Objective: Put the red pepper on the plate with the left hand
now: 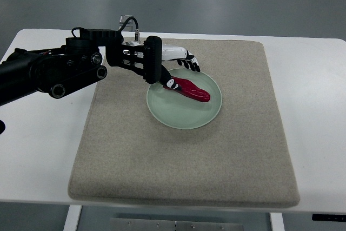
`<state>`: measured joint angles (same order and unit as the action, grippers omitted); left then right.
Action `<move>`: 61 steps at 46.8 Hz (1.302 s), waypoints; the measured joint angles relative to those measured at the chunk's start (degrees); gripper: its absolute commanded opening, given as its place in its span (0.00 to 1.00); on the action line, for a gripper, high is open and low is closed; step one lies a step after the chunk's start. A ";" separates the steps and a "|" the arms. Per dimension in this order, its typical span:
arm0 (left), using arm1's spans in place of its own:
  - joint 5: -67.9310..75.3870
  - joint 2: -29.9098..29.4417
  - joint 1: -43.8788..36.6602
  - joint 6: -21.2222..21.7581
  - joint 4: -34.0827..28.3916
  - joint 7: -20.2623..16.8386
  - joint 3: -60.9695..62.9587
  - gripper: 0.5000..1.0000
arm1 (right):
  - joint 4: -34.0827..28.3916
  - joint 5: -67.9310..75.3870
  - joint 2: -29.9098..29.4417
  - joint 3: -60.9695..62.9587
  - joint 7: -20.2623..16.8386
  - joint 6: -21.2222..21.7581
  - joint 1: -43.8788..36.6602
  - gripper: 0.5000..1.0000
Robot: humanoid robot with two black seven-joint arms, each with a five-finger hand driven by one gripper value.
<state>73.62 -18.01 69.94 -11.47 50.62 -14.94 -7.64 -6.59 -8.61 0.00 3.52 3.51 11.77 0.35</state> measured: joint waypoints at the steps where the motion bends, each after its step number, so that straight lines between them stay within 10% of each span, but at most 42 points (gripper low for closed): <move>1: -0.03 0.00 0.01 0.08 -0.82 0.00 -0.48 0.61 | 0.00 0.00 0.00 0.00 0.01 0.00 0.00 0.86; 24: -13.36 0.34 -0.19 6.70 -18.85 0.00 -2.69 0.85 | 0.00 0.00 0.00 0.00 0.00 0.00 0.00 0.86; 61: -77.51 2.81 -0.15 13.05 -25.23 2.72 -4.57 0.85 | 0.00 0.00 0.00 0.00 0.00 0.00 0.00 0.86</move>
<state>-3.89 -15.20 69.79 1.58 25.39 -12.23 -12.21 -6.59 -8.61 0.00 3.52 3.52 11.77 0.35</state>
